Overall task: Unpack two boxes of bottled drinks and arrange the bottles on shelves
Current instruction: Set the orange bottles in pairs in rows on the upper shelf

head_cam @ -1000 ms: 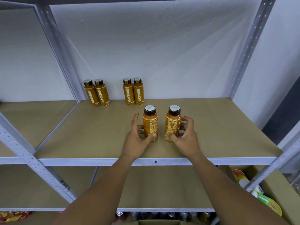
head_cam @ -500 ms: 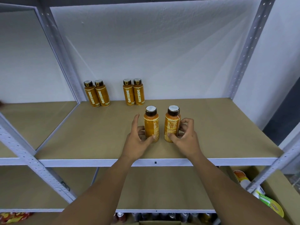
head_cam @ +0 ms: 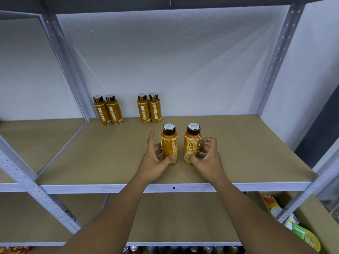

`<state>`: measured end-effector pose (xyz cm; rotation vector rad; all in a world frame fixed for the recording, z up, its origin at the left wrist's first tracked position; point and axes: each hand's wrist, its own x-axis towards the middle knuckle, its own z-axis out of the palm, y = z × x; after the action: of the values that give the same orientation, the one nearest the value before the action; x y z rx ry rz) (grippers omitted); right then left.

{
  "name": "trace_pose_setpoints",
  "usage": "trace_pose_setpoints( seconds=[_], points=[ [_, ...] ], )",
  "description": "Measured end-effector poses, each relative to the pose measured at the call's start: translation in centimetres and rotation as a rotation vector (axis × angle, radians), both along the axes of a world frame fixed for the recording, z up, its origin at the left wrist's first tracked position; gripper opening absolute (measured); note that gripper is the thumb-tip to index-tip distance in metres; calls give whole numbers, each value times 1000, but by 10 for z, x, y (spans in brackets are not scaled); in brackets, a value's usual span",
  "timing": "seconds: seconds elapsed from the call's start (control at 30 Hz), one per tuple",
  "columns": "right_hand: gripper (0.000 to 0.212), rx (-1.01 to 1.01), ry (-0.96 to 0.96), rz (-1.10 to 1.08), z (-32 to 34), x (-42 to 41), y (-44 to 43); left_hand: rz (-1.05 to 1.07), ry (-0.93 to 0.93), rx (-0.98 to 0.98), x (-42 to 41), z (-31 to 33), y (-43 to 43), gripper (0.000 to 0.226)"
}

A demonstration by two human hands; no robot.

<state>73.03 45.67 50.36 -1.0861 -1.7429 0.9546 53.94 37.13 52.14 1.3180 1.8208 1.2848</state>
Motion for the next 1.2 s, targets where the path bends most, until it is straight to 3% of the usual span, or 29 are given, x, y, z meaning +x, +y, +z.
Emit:
trace_pose_setpoints(
  seconds=[0.4, 0.7, 1.2],
  points=[
    [77, -3, -9, -22, 6, -2, -4, 78, 48, 57, 10, -5, 1, 113],
    [76, -14, -38, 40, 0, -1, -3, -26, 78, -26, 8, -4, 0, 116],
    [80, -9, -45, -27, 4, -4, -3, 42, 135, 12, 10, -6, 1, 116]
  ],
)
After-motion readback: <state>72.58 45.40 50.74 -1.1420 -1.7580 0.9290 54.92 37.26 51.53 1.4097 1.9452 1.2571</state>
